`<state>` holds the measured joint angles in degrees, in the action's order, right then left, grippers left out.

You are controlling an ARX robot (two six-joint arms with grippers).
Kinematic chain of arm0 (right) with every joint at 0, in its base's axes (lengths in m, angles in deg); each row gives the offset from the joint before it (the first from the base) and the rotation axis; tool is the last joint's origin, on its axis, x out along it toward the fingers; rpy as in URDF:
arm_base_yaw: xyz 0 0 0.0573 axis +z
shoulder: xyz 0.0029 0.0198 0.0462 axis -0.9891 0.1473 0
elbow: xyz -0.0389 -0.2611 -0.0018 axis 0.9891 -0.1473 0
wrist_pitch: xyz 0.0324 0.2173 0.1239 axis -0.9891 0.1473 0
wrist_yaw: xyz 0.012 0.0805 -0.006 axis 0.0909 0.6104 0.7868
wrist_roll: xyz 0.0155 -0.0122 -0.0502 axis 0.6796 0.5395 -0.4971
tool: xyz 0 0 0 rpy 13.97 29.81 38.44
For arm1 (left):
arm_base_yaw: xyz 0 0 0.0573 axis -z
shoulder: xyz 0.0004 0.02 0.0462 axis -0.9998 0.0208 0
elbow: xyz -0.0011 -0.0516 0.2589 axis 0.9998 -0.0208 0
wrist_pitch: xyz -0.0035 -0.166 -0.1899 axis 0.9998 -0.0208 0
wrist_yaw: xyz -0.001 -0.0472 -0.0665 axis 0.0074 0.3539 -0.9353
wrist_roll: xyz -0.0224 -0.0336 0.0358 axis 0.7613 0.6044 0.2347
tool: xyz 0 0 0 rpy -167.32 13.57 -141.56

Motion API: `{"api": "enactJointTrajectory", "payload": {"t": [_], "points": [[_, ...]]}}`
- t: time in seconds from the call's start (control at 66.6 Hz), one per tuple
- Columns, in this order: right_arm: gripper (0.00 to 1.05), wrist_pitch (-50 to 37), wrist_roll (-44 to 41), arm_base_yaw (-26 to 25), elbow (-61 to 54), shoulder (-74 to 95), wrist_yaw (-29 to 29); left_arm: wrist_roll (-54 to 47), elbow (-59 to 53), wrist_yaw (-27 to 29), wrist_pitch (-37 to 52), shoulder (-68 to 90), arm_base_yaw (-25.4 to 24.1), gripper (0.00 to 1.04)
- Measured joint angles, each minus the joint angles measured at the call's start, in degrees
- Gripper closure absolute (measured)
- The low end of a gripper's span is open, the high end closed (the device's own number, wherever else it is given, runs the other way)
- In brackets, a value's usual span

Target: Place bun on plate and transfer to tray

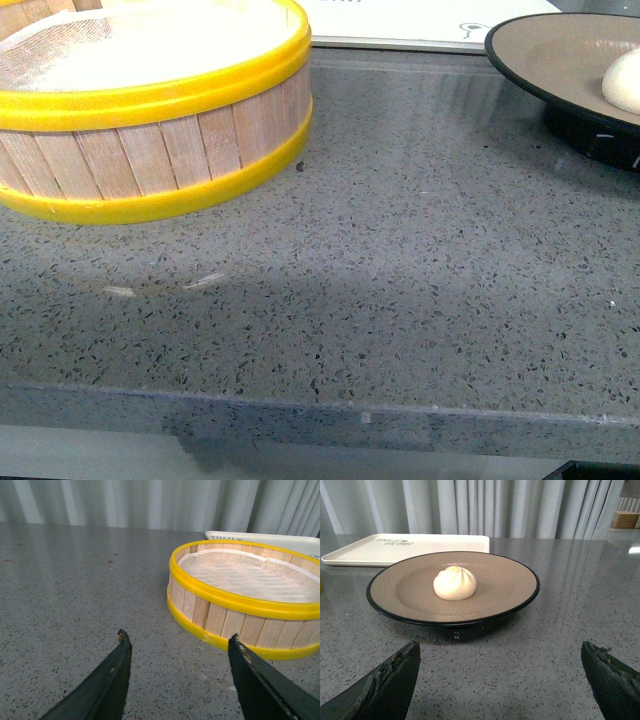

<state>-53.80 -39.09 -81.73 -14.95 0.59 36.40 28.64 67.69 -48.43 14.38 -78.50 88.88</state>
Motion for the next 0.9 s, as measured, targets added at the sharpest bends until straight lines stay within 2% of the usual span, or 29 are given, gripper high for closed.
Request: {"api": "enactJointTrajectory", "payload": {"t": [0.12,0.165,0.18,0.21,0.255,0.315,0.375,0.435,0.495,0.541,0.601,0.691,0.901], "points": [[0.09,0.00,-0.02,0.02,0.00,0.00,-0.04,0.00,0.00,-0.02,0.00,0.00,0.00,0.19],[0.09,1.14,-1.73,1.40,0.33,0.59,-4.02,0.00,0.00,-0.02,0.00,0.00,0.00,0.12],[0.09,1.55,-3.56,2.99,0.85,1.66,-8.50,0.00,0.00,-0.02,0.00,0.00,0.00,0.10],[0.09,0.87,-5.64,4.57,1.31,3.41,-13.44,0.00,0.00,0.00,0.00,0.00,0.00,0.06],[0.09,-1.18,-7.41,5.29,2.03,6.03,-16.24,0.00,0.00,0.13,0.00,0.00,0.00,0.06],[0.09,-5.25,-9.14,4.35,2.99,9.60,-15.47,0.00,0.00,-0.07,0.00,0.00,0.00,0.07],[0.09,-10.78,-9.94,1.73,4.31,14.25,-12.44,0.00,0.00,-0.02,0.00,0.00,0.00,0.07],[0.09,-18.18,-9.55,-3.15,6.82,21.92,-6.45,0.00,0.00,0.00,0.00,-0.02,0.00,0.07],[0.09,-25.49,-5.64,-9.46,11.02,32.41,1.16,0.00,0.00,-0.02,0.00,0.00,0.00,0.07],[0.09,-27.50,-1.79,-13.22,14.49,39.04,4.98,0.00,0.00,-0.02,0.00,-0.02,0.00,0.07],[0.09,-27.76,2.56,-16.57,18.56,45.57,8.44,0.00,0.00,-0.02,0.00,-0.02,0.00,0.07],[0.09,-23.96,13.84,-20.87,27.26,57.94,14.36,0.00,0.00,0.02,0.00,0.00,0.00,0.07],[0.09,-11.23,35.76,-22.45,38.75,69.07,24.13,0.00,0.00,0.00,0.00,0.00,0.00,0.07]]}}
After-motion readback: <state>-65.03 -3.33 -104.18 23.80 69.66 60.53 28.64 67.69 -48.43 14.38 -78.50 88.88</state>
